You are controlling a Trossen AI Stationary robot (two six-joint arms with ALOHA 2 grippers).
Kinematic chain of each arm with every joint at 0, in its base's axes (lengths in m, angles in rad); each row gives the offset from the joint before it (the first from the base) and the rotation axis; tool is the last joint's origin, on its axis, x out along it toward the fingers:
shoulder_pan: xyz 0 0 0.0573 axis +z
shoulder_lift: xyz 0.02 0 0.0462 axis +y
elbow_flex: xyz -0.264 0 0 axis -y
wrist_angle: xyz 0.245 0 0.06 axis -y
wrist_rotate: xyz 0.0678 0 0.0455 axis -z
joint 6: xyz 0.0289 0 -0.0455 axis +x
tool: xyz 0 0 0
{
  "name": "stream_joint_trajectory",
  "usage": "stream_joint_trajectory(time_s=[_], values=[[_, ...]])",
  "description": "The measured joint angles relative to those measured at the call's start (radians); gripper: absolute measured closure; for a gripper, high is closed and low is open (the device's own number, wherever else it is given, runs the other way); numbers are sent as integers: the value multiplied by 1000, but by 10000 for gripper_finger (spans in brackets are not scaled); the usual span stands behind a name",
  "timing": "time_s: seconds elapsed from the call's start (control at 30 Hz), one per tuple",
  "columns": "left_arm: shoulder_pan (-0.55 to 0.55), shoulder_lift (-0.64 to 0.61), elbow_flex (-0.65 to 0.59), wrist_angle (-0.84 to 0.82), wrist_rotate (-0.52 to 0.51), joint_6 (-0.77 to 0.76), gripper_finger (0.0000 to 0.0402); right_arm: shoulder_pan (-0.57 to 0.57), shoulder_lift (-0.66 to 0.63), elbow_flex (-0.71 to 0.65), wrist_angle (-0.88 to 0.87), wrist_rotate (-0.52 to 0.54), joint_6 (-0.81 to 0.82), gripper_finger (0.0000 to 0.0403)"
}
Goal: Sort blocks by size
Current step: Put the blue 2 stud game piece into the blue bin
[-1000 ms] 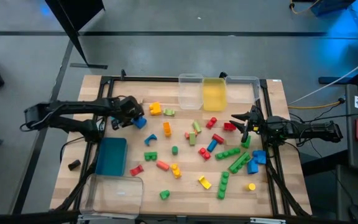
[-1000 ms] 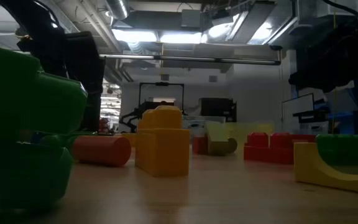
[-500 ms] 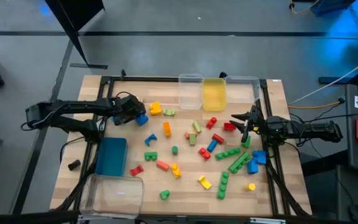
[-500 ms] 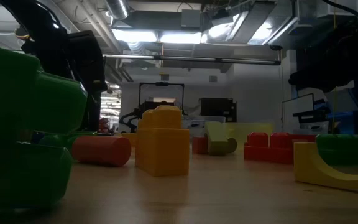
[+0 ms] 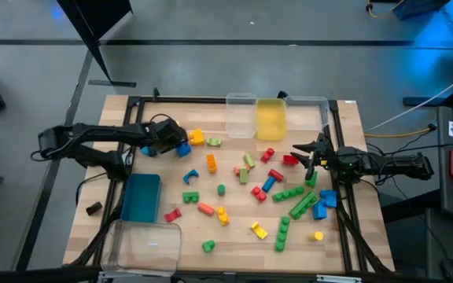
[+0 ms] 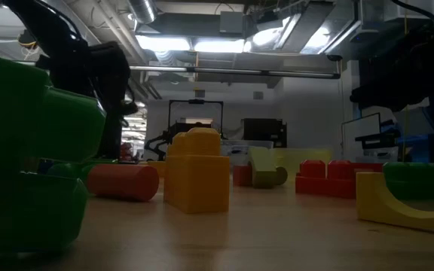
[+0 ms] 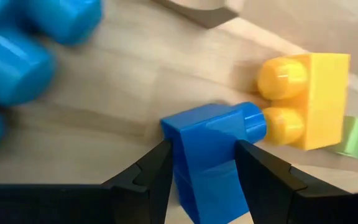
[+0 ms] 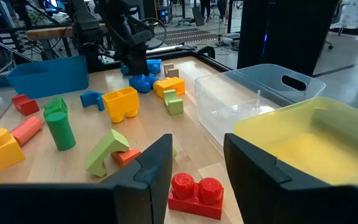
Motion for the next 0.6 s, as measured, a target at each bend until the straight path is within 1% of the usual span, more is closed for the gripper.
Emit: stream_joint_trajectory(time_s=[0.1,0.2,0.3,0.5,0.6], values=[[0,18,0,44,-1,19,245,0,0,0,0,0,0,256],[0,30,0,55,-2,25,245,0,0,0,0,0,0,256],[0,41,0,67,-3,75,245,0,0,0,0,0,0,256],[0,51,-4,162,10,160,245,0,0,0,0,0,0,256],[0,51,-3,163,10,174,256,0,0,0,-1,0,0,256]])
